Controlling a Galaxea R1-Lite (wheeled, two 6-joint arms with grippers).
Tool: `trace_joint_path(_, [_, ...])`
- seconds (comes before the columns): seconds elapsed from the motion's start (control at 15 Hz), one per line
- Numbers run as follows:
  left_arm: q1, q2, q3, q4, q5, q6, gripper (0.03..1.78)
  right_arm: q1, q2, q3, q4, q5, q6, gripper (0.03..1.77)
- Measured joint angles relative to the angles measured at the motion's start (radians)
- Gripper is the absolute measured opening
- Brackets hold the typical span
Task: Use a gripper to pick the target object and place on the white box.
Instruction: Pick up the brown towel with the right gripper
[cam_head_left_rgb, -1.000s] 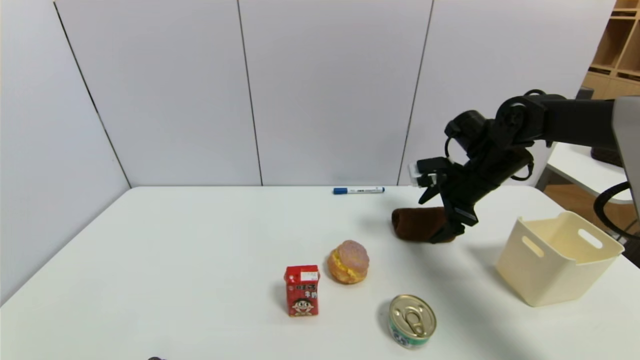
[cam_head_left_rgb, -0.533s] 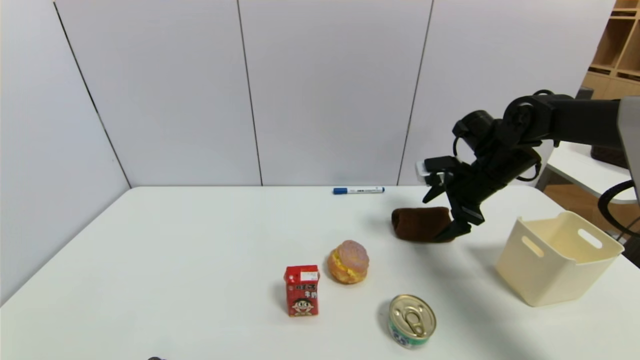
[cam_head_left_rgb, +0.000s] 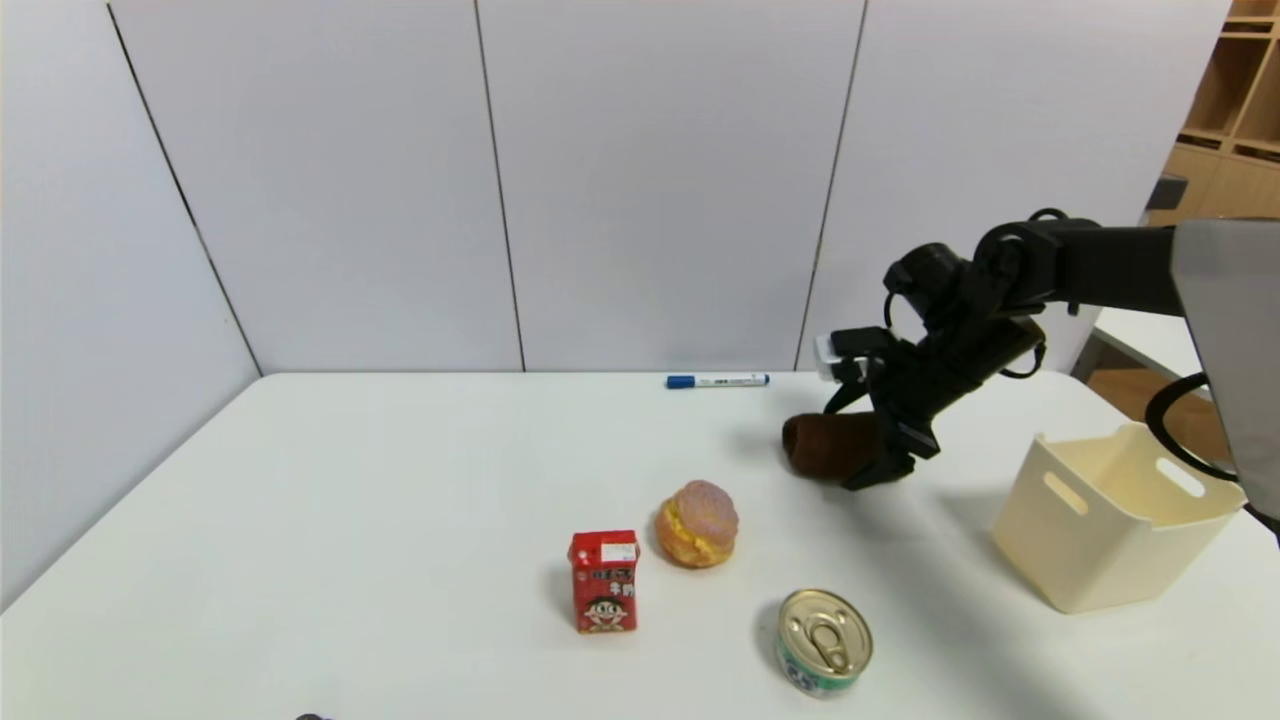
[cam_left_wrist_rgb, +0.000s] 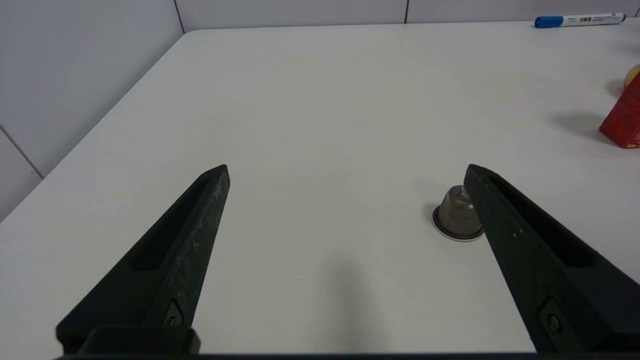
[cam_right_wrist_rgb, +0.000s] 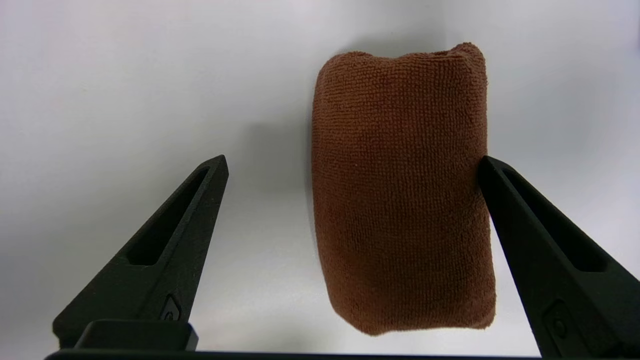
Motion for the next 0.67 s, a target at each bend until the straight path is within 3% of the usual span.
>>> trace_joint_path(0.33, [0.000, 0.000, 0.000, 0.000, 0.000, 0.000, 1.69, -0.002, 0.019, -0.011, -0.099, -0.005, 0.011, 1.71])
trace_joint_path(0.67, [0.000, 0.000, 0.000, 0.000, 0.000, 0.000, 1.69, -0.001, -0.014, -0.011, -0.100, 0.000, 0.000, 1.71])
